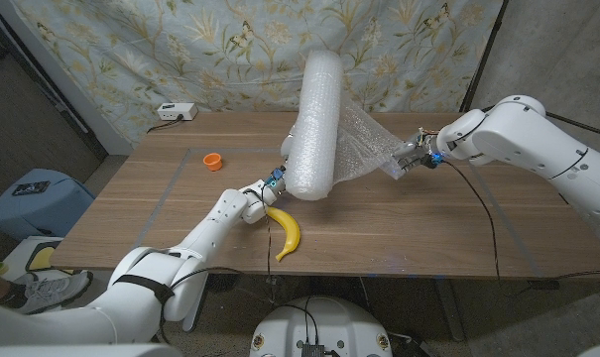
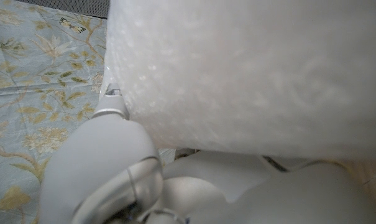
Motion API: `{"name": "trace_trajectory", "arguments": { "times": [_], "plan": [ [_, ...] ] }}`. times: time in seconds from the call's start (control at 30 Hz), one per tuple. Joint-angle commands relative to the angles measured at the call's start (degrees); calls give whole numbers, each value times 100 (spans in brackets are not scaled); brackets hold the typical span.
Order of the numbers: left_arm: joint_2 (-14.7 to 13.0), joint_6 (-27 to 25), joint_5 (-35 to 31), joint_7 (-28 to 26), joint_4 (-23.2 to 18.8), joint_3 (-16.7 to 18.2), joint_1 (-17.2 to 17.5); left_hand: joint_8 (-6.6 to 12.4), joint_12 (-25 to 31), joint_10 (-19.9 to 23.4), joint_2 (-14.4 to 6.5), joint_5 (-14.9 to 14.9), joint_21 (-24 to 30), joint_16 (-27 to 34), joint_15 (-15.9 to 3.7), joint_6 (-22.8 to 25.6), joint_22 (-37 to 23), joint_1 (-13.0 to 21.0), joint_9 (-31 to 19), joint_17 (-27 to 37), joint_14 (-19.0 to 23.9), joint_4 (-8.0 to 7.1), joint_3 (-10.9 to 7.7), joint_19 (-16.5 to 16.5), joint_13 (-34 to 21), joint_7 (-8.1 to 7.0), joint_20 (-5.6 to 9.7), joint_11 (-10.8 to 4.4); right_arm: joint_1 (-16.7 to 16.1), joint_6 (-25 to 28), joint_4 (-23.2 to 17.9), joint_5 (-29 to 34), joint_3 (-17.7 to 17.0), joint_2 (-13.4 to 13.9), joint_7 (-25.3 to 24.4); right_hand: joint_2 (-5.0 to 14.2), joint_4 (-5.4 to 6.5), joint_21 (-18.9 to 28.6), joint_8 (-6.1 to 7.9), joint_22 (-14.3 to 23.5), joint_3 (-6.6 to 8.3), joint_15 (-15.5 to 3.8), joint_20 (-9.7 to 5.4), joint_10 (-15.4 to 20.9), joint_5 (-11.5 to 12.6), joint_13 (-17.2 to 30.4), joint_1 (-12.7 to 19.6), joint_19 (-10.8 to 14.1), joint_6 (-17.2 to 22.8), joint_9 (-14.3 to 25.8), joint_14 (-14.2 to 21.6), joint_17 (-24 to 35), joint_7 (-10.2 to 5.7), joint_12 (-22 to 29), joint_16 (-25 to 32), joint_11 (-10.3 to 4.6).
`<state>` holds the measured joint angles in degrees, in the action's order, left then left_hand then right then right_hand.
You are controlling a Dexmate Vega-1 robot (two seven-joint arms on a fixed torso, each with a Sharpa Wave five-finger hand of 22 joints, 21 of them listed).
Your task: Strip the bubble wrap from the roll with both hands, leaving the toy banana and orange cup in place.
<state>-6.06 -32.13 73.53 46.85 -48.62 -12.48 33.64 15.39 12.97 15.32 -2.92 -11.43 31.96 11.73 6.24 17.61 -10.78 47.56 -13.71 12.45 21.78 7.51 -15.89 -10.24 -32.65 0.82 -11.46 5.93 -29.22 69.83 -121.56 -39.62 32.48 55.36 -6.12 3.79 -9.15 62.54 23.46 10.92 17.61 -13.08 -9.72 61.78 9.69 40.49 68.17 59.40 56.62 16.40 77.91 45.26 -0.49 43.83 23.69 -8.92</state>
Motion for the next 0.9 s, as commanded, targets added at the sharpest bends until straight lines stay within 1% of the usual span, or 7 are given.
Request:
{"name": "trace_trajectory", "arguments": {
  "times": [0.03, 0.2, 0.27, 0.43, 0.53, 0.67, 0.9],
  "plan": [
    [-44, -59, 309, -252, -365, 24, 262, -55, -27, -96, 4, 7, -42, -14, 71, -87, -20, -78, -32, 8, -107, 5, -30, 65, -1, -6, -48, 45, 53, 49, 6, 44, 61, -18, 58, 14, 14, 68, 12, -2, -10, -16, -267, 54, 35, 3, 71, -36, 20, 20, 58, 31, 23, -19, -31, -1],
    [-63, -36, 378, -288, -403, 16, 297, -90, -42, -149, 5, 10, -62, -24, 94, -150, -20, -93, -34, 3, -161, 8, -33, 82, 4, 8, -60, 29, 58, 64, 12, 47, 66, -21, 74, 17, 14, 87, 11, -3, -10, -15, -267, 53, 36, 17, 73, -40, 24, 21, 59, 30, 31, -17, -38, 8],
    [-82, -14, 374, -293, -422, -3, 303, -129, -59, -205, 1, 10, -75, -26, 117, -219, -20, -113, -30, 1, -195, 3, -33, 87, 11, 8, -66, 72, 52, 65, 12, 49, 60, -20, 70, 14, 12, 99, 9, -4, -10, -15, -267, 75, 37, -6, 76, -44, 24, 22, 58, 37, 31, -27, -40, 13],
    [-90, -4, 425, -285, -412, -10, 303, -165, -71, -259, 19, 14, -102, -60, 199, -265, -20, -146, -21, -7, -325, 3, -23, 112, 19, 38, -70, 82, 46, 86, 15, 45, 47, -19, 68, 15, 12, 121, 4, -7, -10, -15, -267, 63, 37, 31, 77, -56, 20, 24, 70, 48, 40, -19, -39, 18],
    [-107, 21, 412, -252, -394, -38, 290, -267, -121, -413, 40, 18, -140, -85, 311, -459, -21, -178, -1, -19, -472, 10, -17, 144, 49, 57, -71, 124, 49, 83, 14, 51, 51, -7, 78, 19, 14, 132, 5, -8, -9, -14, -267, 63, 37, 26, 76, -62, 27, 26, 57, 37, 42, -27, -56, -6],
    [-118, 19, 423, -227, -365, -50, 278, -293, -137, -481, 43, 18, -177, -98, 393, -495, -22, -201, 13, -24, -568, 9, -15, 194, 72, 20, -74, 138, 54, 71, 24, 58, 57, -6, 91, 19, 13, 147, 2, -9, -9, -16, -267, 61, 37, 30, 79, -71, 24, 27, 67, 39, 43, -32, -57, 3],
    [-149, 73, 377, -133, -308, -89, 237, -316, -147, -536, 50, 18, -211, -103, 428, -529, -22, -221, 25, -31, -644, 12, -13, 243, 94, 4, -76, 155, 79, 61, 58, 77, 76, -24, 106, 13, 8, 184, -7, -12, -10, -16, -266, 63, 38, 24, 90, -91, 20, 31, 74, 47, 43, -49, -64, 8]
  ]
}}
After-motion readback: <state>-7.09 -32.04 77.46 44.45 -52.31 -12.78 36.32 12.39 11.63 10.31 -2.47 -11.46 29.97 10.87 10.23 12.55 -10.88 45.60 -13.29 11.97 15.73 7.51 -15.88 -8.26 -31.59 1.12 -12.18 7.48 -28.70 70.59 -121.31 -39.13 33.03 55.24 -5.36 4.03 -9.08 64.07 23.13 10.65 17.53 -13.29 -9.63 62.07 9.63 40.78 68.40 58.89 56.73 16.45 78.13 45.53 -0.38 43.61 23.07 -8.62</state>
